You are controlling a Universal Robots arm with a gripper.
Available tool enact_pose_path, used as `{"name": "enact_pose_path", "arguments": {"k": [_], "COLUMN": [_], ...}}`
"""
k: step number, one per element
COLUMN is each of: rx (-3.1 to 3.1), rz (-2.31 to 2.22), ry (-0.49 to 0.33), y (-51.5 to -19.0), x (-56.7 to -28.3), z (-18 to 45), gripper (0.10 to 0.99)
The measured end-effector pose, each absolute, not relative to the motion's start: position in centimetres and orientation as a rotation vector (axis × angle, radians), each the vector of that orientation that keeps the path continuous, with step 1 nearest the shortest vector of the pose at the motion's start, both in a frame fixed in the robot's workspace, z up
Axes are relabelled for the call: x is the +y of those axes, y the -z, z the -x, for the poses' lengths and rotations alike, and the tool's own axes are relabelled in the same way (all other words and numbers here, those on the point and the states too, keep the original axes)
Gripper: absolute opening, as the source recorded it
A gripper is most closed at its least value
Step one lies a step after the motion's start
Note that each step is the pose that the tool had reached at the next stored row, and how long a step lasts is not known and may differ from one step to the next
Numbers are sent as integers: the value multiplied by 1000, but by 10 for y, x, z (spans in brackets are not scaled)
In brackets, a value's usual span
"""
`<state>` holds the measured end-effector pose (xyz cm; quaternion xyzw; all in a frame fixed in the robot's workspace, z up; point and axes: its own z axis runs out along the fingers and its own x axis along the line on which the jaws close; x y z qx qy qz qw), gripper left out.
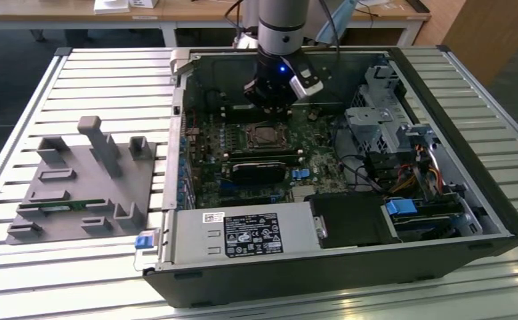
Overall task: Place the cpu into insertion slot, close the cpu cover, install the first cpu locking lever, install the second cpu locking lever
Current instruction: 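Install the first cpu locking lever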
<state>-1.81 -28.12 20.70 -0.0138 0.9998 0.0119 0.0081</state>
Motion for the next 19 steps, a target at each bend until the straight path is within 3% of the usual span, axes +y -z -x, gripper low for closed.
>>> {"name": "enact_pose_path", "arguments": {"k": [19], "rx": [3124], "rz": [44], "ry": [-62], "y": [-212], "x": [-279], "z": [25], "gripper": [106]}}
